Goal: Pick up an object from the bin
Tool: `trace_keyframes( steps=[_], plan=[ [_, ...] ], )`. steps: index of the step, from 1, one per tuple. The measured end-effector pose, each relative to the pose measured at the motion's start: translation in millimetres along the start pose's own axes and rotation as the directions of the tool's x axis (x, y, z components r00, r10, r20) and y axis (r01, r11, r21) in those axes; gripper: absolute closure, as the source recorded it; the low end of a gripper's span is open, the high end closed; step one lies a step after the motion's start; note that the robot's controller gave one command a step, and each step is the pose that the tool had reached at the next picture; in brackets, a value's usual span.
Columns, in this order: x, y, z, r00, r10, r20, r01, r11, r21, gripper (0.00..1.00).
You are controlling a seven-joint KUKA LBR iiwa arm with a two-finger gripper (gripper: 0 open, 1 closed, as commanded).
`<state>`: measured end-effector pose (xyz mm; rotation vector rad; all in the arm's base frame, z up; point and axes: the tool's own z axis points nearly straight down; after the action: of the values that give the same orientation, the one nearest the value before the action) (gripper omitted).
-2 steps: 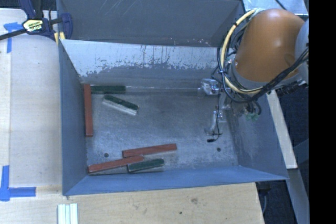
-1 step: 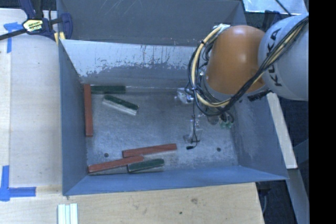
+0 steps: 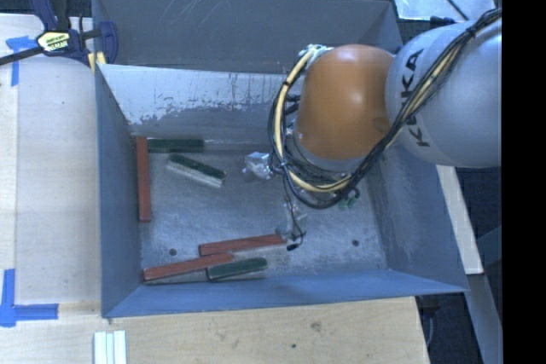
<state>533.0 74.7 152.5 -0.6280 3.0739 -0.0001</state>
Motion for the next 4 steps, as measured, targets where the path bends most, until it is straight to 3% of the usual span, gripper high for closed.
trace_keyframes(
  steps=[1,2,3,4],
  plan=[
    [9.6,21.3,21.1,0.969,0.247,-0.002,-0.247,0.969,0.0,0.0],
    [4.4,37.6,60.4,0.986,0.166,-0.003,-0.166,0.986,0.0,0.0],
    [5.5,48.0,81.0,0.969,0.247,-0.003,-0.247,0.969,0.001,1.0],
    [5.5,48.0,81.0,0.969,0.247,-0.003,-0.247,0.969,0.001,1.0]
  ],
)
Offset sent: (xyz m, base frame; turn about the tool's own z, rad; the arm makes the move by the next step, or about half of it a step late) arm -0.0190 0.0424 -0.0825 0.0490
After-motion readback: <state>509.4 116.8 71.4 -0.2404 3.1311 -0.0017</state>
